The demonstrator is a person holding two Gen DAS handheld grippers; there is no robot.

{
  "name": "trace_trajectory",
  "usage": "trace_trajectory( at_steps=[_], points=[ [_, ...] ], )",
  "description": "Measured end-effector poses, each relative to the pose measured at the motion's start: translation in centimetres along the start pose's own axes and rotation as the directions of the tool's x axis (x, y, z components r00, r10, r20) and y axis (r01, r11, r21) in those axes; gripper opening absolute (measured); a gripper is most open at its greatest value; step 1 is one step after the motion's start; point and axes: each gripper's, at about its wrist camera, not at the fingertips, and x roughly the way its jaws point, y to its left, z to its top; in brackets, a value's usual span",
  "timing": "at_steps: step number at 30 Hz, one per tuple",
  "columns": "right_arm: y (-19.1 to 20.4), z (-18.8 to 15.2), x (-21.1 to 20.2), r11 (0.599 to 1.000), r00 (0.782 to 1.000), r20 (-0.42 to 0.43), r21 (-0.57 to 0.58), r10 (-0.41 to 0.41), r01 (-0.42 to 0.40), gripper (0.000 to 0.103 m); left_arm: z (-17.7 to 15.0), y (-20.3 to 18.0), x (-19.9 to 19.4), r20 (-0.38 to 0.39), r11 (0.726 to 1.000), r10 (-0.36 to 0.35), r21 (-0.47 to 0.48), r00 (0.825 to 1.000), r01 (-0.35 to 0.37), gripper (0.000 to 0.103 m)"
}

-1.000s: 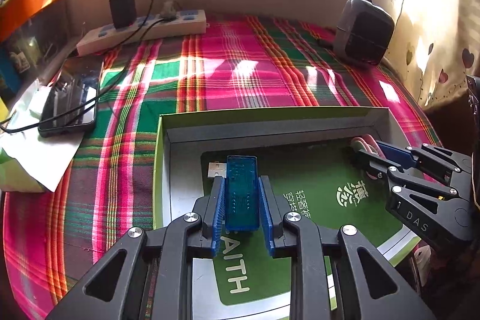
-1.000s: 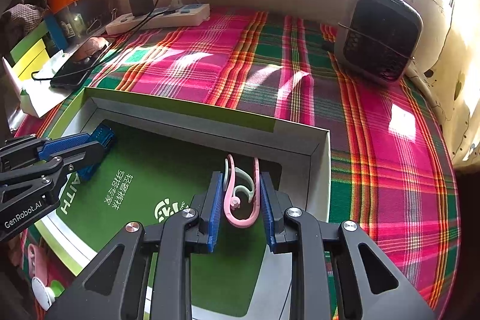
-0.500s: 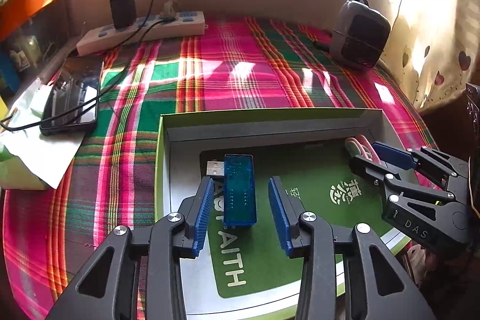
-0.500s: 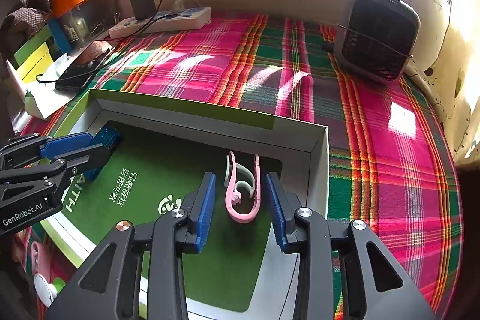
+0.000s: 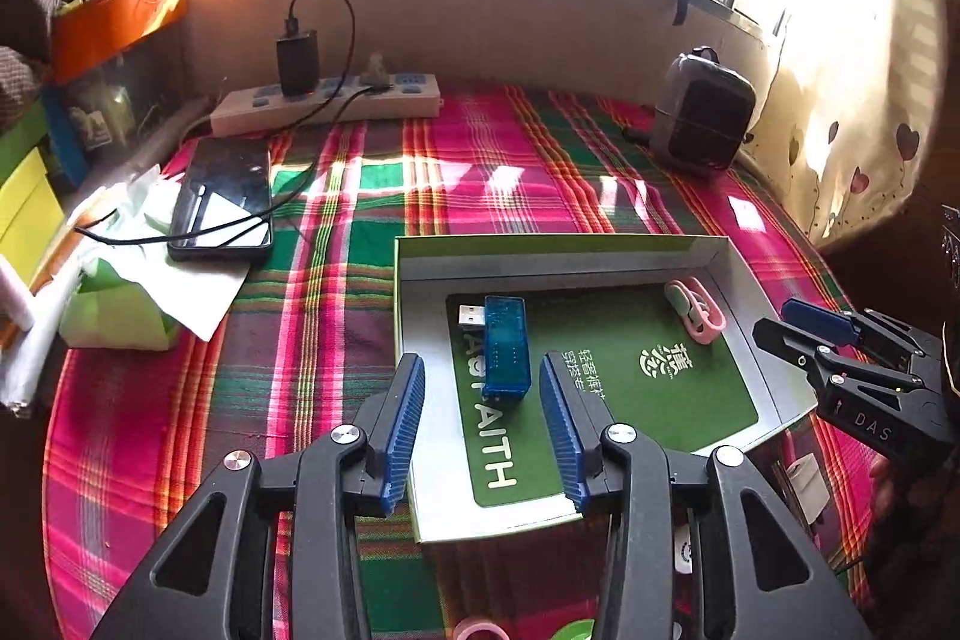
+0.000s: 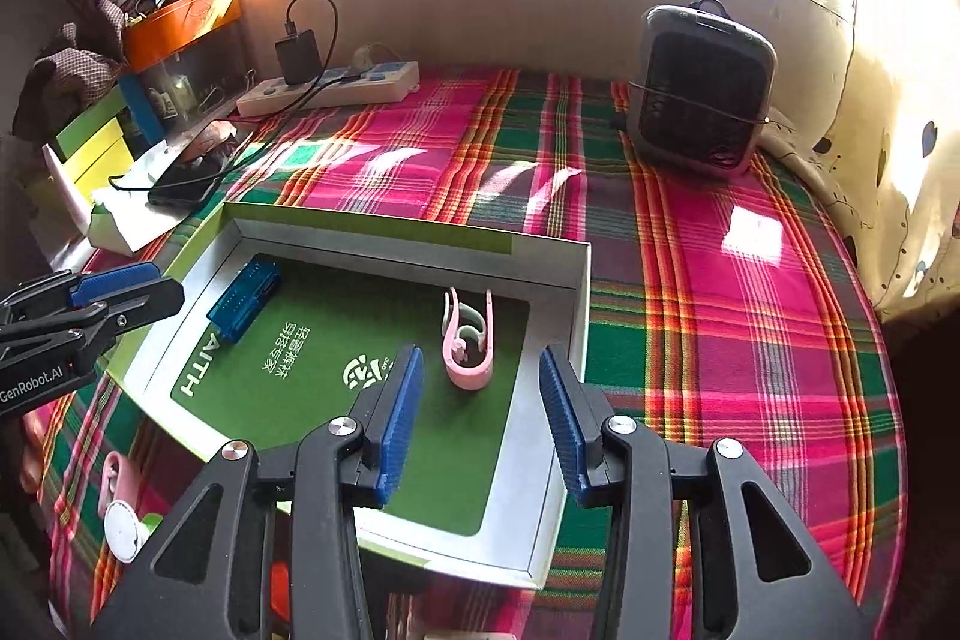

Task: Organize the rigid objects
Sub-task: 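Withdraw both open tools from the box toward the remaining items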

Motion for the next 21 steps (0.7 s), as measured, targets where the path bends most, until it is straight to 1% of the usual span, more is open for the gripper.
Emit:
trace_trajectory(
  at_steps=[6, 13, 17, 21],
  points=[
    [-1.7, -1.7, -2.7, 0.999, 0.999, 0.03, 0.036, -0.022, 0.02, 0.042, -1.8, 1.2, -1.8, 0.012, 0.999, 0.016, -0.028, 1.0, -0.016, 0.039],
    [-3.4, -4.3, -4.7, 0.996, 0.998, 0.031, 0.078, -0.051, 0.048, 0.042, -4.3, 3.5, -3.3, 0.008, 0.996, 0.025, -0.09, 1.0, -0.024, 0.039],
    [-3.7, -5.9, -5.4, 0.996, 0.999, 0.024, 0.086, -0.042, 0.04, 0.042, -5.7, 4.6, -4.3, 0.014, 0.992, 0.035, -0.121, 0.999, -0.033, 0.039],
    [-3.2, -7.2, -5.5, 0.997, 1.0, 0.011, 0.077, -0.018, 0.017, 0.042, -7.1, 5.5, -4.6, -0.001, 0.988, 0.039, -0.147, 0.999, -0.039, 0.039]
  ],
)
